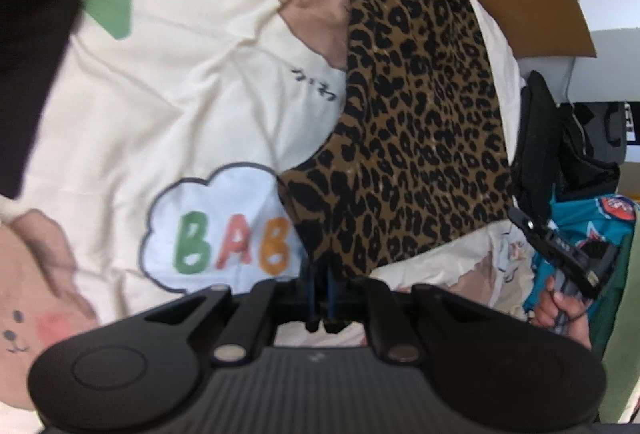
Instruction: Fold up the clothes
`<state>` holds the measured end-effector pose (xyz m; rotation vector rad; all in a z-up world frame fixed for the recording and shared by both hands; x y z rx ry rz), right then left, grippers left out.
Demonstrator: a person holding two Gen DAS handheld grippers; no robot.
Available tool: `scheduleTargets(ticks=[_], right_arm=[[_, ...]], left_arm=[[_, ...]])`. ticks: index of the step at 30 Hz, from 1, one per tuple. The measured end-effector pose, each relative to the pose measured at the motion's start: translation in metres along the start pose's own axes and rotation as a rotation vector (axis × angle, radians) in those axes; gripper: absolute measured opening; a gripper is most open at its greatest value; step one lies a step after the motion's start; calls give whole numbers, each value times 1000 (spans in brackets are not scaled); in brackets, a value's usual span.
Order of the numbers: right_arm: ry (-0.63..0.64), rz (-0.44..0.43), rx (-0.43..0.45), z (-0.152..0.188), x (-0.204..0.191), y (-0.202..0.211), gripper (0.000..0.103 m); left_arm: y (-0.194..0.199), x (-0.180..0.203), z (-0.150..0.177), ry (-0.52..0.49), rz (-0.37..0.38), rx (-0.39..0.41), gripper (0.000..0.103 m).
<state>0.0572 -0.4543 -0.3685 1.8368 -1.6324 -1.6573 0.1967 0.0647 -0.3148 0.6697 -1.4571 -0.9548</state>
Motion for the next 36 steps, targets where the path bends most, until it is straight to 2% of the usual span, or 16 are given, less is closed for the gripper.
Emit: scheduleTargets(ticks=[10, 16, 27, 32, 34, 36], right_arm=[[-37, -6, -61, 46, -15, 4, 0], [100, 90, -48, 41, -24, -1, 0], [102, 149, -36, 45, -10, -13, 0], [60, 135, -44, 44, -5, -14, 0], [28, 100, -15, 39, -4, -10, 4], [22, 69, 11, 34, -5, -7, 18]], left_arm=[[-7, -9, -4, -26, -62, -16, 6], [-20, -17, 0, -8, -69, -23, 6], [-37, -25, 6, 0, -75, -22, 7], [-43, -29, 6, 14, -78, -20, 7], [-43, -31, 4, 17, -80, -17, 7], [-43, -31, 3, 14, -83, -14, 7]])
Point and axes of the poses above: each gripper's, at about its wrist camera, not at the fingertips, and y roughly against the way its jaws point, x to its right, z to its underside, the point moved 2 cm from there along -y, roughly the way its jaws point, and after that the axes turned 3 degrees about x, right-handed, at the moved point
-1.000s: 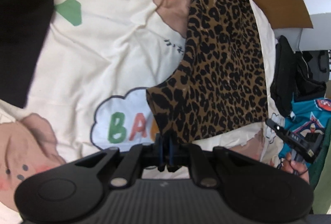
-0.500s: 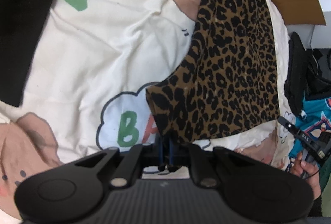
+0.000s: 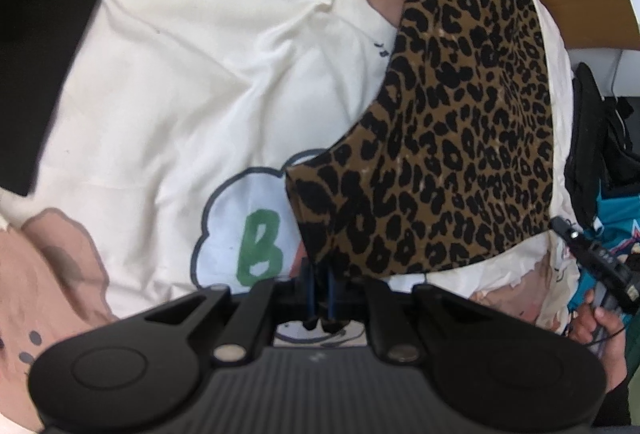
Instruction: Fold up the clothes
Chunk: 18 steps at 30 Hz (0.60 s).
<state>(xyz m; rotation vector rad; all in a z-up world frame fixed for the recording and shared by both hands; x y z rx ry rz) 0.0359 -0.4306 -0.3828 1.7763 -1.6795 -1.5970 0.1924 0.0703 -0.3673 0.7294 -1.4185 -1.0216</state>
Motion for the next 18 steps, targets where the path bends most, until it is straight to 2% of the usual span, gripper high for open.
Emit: scheduleTargets(ticks=[1, 2, 8, 10, 11, 18], right_arm=[[23, -1, 12, -3, -3, 1, 41], [48, 1, 20, -5, -6, 1, 50], [79, -12, -19, -13, -4, -22, 48], [74, -12, -32, -13, -2, -31, 30], [68, -17, -35, -13, -1, -34, 25], [86, -44, -91, -18, 2, -53, 28]], left_arm=[[0, 0, -1, -3, 0, 0, 7], [1, 0, -1, -7, -2, 1, 7], [1, 5, 1, -11, -5, 3, 7], [0, 6, 2, -7, -5, 6, 7], [0, 6, 3, -4, -4, 7, 7], [-1, 8, 7, 10, -5, 11, 7]])
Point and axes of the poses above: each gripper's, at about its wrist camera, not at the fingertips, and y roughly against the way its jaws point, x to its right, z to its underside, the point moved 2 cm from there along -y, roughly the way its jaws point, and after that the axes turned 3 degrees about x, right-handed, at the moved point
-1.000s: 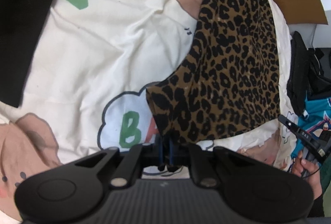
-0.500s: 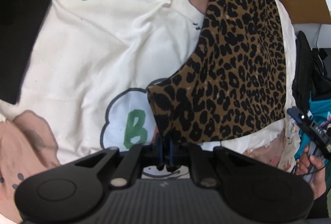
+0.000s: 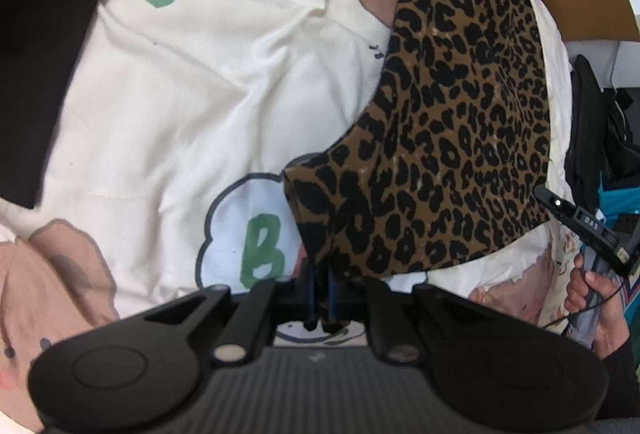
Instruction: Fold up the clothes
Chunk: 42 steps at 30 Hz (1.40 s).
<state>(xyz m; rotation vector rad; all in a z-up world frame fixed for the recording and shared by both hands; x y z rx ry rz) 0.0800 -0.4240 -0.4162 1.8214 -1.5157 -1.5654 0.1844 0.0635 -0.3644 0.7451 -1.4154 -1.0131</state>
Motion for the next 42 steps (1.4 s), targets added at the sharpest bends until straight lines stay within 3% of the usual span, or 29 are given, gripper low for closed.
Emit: scheduleTargets(ticks=[3, 7, 8, 13, 26, 36, 39, 41, 42], right_arm=[[-4, -21, -9, 1, 2, -1, 27], [32, -31, -25, 5, -4, 4, 4], [27, -37, -18, 5, -5, 7, 2], [14, -47, 12, 0, -13, 27, 1], [-40, -76, -49, 10, -30, 39, 1], [-26, 33, -64, 7, -15, 18, 1], [11, 72, -74, 7, -17, 14, 6], [32, 76, -54, 3, -22, 19, 11], [35, 69, -30, 1, -25, 24, 13]], left_arm=[[-1, 2, 1, 9, 0, 4, 7], [2, 2, 1, 12, 6, 5, 7], [3, 3, 1, 15, 10, 6, 7], [12, 7, 2, 6, 31, 2, 7], [45, -10, -7, -10, 22, -10, 7], [-4, -11, 3, -27, -25, -39, 7], [-9, -11, 1, -32, -69, -50, 17], [-4, -9, -4, -59, -108, -58, 35], [1, -7, -6, -77, -118, -52, 39]])
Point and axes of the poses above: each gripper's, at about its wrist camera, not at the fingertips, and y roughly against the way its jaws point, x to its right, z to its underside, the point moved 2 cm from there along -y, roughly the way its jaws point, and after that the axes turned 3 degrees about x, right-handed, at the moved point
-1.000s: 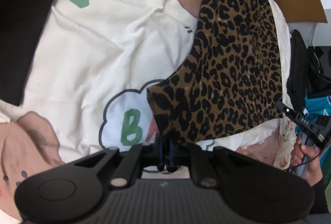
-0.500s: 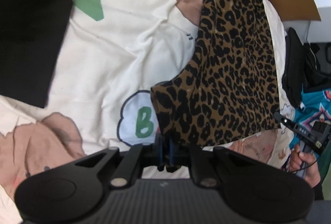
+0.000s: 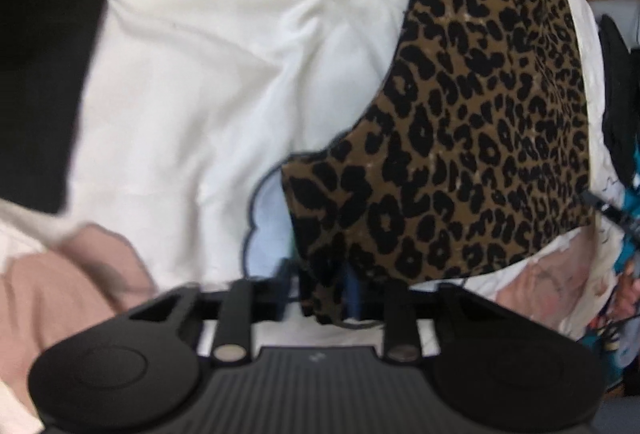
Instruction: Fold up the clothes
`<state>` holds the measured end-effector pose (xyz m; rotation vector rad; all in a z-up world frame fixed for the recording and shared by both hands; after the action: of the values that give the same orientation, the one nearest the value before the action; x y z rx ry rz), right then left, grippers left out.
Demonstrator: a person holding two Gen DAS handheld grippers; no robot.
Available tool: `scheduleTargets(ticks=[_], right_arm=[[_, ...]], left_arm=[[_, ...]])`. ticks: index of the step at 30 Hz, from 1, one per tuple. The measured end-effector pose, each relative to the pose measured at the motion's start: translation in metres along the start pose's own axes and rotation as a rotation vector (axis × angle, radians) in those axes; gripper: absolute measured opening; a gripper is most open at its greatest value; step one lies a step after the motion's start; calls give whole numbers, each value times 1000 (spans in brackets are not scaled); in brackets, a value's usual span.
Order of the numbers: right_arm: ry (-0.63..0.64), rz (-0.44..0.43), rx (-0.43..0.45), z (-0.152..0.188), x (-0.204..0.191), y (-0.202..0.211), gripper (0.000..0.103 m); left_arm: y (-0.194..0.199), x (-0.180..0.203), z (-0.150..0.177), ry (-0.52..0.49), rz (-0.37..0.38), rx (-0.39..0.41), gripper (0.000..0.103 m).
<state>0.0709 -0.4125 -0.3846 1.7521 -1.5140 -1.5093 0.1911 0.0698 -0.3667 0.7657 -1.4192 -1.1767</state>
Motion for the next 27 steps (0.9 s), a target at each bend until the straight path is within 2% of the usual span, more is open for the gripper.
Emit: scheduleTargets(ticks=[2, 3, 8, 14, 21, 25, 27], right_arm=[[33, 13, 45, -6, -5, 10, 29], [50, 26, 69, -11, -7, 13, 30], [61, 19, 137, -36, -15, 9, 31], [77, -11, 212, -69, -30, -10, 30], [130, -25, 168, -90, -44, -46, 30], [89, -20, 155, -98, -42, -61, 30], [80, -19, 144, -101, -41, -68, 30]], left_arm=[[15, -1, -4, -23, -14, 29, 51], [21, -2, -7, -25, -22, 39, 52], [47, -7, -23, 4, -49, 103, 52], [57, 14, -49, -98, -31, 194, 50], [35, 63, -63, -205, 5, 263, 49], [30, 80, -81, -237, 33, 285, 48], [27, 87, -89, -260, 23, 301, 45]])
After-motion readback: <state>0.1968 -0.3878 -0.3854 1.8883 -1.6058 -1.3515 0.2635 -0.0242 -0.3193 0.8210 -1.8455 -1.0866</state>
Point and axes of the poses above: each gripper's, at about its wrist camera, not at the fingertips, and y roughly against the way its jaws point, x to its right, z to its underside, the point moved 2 cm from there along -y, roughly the way its jaws point, and after that the axes turned 3 degrees about x, right-handed, at the moved point
